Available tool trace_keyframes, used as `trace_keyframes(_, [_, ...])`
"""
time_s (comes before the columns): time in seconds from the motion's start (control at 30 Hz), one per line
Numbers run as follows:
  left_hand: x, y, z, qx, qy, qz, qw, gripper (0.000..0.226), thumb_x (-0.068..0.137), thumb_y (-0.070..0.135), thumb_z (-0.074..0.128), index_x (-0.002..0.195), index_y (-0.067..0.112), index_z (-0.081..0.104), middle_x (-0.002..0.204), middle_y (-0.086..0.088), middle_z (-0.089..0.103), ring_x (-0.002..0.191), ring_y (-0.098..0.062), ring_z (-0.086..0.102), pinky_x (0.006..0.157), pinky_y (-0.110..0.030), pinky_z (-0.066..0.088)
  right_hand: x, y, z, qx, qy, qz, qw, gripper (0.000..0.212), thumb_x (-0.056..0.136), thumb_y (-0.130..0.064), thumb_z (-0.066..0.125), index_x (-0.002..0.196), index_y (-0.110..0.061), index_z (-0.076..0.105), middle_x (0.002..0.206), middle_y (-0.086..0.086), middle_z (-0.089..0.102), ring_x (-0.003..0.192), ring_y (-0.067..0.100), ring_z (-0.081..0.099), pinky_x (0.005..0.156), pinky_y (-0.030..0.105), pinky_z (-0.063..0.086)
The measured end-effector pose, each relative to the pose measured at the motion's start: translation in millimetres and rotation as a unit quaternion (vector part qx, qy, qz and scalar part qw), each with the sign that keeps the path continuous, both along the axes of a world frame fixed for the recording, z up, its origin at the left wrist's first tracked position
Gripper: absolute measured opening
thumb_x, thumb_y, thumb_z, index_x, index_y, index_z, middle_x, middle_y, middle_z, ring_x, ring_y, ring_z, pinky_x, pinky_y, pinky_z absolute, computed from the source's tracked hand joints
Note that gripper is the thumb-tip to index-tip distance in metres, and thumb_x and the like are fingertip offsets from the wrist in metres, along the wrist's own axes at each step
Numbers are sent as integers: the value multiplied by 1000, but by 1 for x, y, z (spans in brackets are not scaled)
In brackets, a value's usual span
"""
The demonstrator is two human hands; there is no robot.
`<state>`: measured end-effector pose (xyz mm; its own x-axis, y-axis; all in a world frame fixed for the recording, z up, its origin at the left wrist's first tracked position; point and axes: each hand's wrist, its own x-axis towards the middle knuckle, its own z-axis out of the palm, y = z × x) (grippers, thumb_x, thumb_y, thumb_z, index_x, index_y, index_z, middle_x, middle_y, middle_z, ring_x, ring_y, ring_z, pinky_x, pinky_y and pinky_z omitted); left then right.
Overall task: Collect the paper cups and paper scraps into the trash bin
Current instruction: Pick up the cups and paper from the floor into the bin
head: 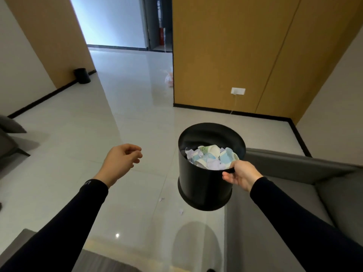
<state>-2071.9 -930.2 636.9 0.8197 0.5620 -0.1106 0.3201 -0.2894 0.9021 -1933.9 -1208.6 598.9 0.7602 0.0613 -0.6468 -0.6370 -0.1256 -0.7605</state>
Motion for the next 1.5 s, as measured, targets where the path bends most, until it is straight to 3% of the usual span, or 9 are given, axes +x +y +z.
trace_keyframes(0.23, [65,6,-9,-9,34,58,998,11,85,6,57,91,12,65,84,-5,66,75,-19,61,65,-27,46,95,43,-4,-14,25,48,998,44,97,-5,39,141,-10,37,83,10,56,61,18,59,33,23,51])
trace_keyframes(0.4, [108,29,-26,-19,49,79,995,13,85,8,57,95,9,66,88,-7,67,75,-17,62,66,-26,47,143,80,-24,-12,49,65,997,41,97,-5,42,138,-10,43,99,12,60,63,18,59,33,20,50])
trace_keyframes(0.53, [149,68,-53,-36,76,76,994,11,85,9,58,92,12,66,88,-6,68,77,-18,63,67,-27,48,178,118,-46,-5,75,63,995,39,96,-2,41,134,-6,45,80,10,57,61,19,56,33,21,50])
trace_keyframes(0.7, [216,135,-105,-70,114,74,988,14,86,7,56,96,8,65,91,-8,67,75,-16,62,65,-25,46,235,182,-95,-37,109,52,992,37,96,0,37,131,-3,47,76,9,58,47,17,60,32,20,50])
trace_keyframes(0.87, [287,193,-172,-112,168,68,977,17,85,4,53,98,5,64,89,-13,67,71,-18,60,63,-25,46,281,253,-158,-53,150,55,986,21,91,6,41,107,-1,52,71,13,59,46,20,57,36,21,52])
trace_keyframes(0.93, [311,208,-198,-124,182,61,973,17,86,3,52,98,5,63,83,-9,66,69,-16,59,62,-24,45,300,273,-186,-68,166,46,983,14,90,7,41,99,2,51,69,15,57,36,18,58,35,21,52])
trace_keyframes(1.13, [372,235,-306,-130,245,61,959,18,87,10,52,99,11,65,86,-6,70,73,-17,64,75,-32,50,368,315,-306,-89,196,47,975,22,93,4,38,76,1,53,68,15,57,30,13,57,40,22,54])
trace_keyframes(1.3, [407,244,-416,-129,275,88,949,18,86,10,53,98,14,66,86,-4,71,76,-16,66,78,-34,51,415,334,-423,-81,207,101,970,13,91,3,43,87,6,56,73,16,59,59,26,60,42,21,56])
trace_keyframes(1.5, [428,240,-533,-149,324,98,929,18,85,10,53,96,17,66,90,-9,72,88,-24,67,84,-41,53,451,335,-542,-107,203,149,962,19,94,-1,42,78,1,53,71,16,58,49,24,62,45,23,57])
